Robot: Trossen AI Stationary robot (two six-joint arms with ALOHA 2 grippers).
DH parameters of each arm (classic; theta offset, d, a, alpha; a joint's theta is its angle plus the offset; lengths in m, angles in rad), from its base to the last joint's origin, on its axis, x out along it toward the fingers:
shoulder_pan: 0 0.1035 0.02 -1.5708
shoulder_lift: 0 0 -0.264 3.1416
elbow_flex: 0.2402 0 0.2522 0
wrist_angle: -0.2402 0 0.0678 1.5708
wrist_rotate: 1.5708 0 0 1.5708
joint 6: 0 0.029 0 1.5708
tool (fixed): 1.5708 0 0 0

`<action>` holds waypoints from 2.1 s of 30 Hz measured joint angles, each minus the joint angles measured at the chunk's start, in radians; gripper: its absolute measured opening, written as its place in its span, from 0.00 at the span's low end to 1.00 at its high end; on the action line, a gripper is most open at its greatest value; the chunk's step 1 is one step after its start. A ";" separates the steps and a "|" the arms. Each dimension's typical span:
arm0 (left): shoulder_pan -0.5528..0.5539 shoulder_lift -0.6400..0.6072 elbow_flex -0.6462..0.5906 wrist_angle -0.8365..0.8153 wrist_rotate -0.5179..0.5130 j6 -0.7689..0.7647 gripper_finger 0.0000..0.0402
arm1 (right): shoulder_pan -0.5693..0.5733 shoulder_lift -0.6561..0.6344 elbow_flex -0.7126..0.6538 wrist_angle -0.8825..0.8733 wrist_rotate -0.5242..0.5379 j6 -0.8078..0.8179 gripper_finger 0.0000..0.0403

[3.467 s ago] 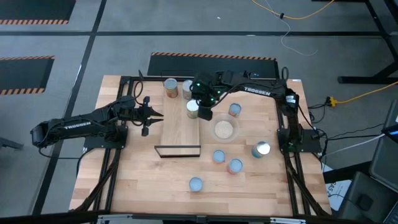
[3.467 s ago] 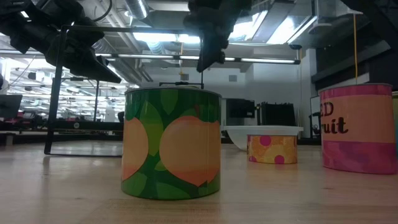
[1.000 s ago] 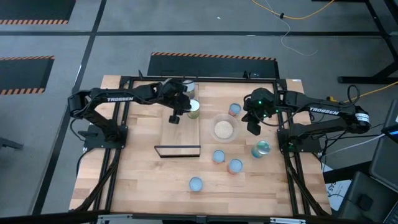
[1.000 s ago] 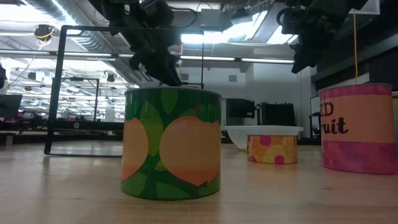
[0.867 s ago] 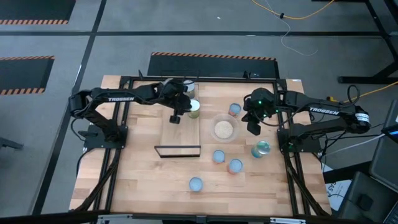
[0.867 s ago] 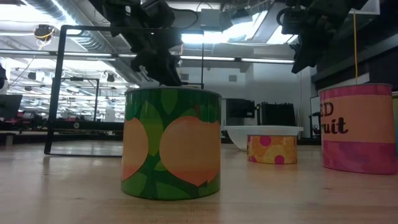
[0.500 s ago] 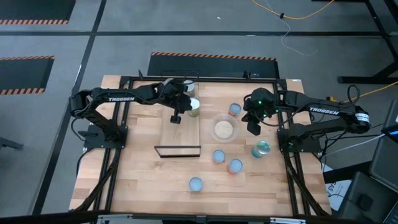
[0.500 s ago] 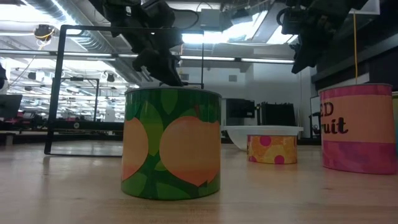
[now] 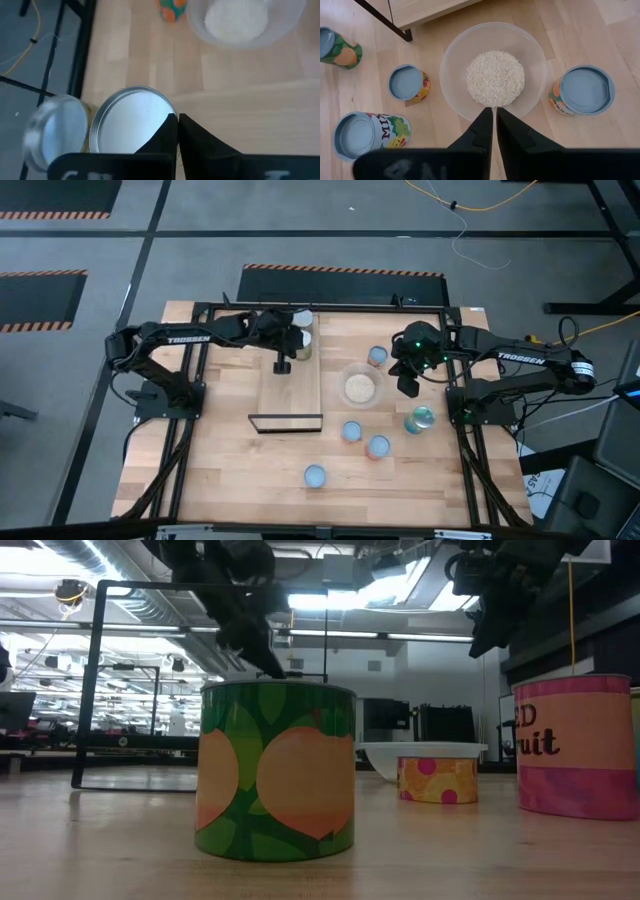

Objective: Pick and place cans onto a shelf
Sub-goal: Put the large canned oranges on the shelf

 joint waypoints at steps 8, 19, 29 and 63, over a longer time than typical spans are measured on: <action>0.000 -0.136 0.000 -0.092 -0.073 -0.105 0.00 | 0.000 0.000 0.000 0.000 0.000 0.003 0.07; -0.001 -0.220 0.001 -0.282 -0.149 -0.237 0.00 | 0.000 0.000 0.000 0.000 0.000 0.001 0.07; -0.001 -0.220 -0.128 -0.187 -0.173 -0.289 0.00 | 0.000 0.000 0.000 0.000 0.000 0.000 0.07; -0.001 -0.220 -0.159 -0.127 -0.114 -0.348 0.16 | 0.000 0.000 0.000 0.000 0.000 0.003 0.07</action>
